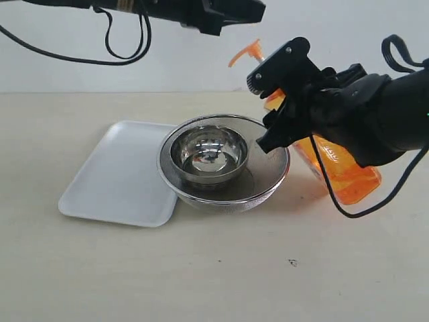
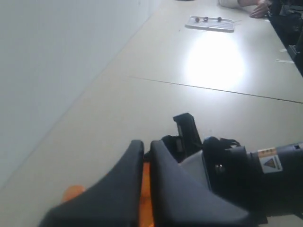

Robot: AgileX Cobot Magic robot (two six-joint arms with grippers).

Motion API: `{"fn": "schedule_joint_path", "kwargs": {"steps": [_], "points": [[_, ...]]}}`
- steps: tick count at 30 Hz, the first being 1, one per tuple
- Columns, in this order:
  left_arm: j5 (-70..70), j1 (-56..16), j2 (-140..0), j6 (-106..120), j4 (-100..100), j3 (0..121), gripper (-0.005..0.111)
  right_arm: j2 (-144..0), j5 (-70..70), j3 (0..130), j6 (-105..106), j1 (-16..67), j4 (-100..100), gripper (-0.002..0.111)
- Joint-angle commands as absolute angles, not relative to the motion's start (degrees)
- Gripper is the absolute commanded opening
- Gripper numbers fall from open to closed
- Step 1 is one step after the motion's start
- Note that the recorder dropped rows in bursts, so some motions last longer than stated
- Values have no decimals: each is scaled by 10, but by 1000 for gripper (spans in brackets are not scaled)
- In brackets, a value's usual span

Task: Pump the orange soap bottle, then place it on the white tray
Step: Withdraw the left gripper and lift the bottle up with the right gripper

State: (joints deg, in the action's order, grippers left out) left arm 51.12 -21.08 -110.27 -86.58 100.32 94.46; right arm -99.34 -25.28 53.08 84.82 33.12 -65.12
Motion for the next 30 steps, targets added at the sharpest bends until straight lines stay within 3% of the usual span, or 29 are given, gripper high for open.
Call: {"fn": "schedule_joint_path", "kwargs": {"steps": [1, 16, 24, 30], "points": [[441, -213, -1065, -856, 999, 947, 5, -980, -294, 532, 860, 332, -650, 0], [179, -211, -929, -856, 999, 888, 5, -863, -335, 532, 905, 332, -651, 0], [0, -210, -830, -828, 999, 750, 5, -785, -224, 537, 786, 332, -588, 0], [-15, -185, -770, -828, 999, 678, 5, -795, -105, 607, 603, 345, -456, 0]]}}
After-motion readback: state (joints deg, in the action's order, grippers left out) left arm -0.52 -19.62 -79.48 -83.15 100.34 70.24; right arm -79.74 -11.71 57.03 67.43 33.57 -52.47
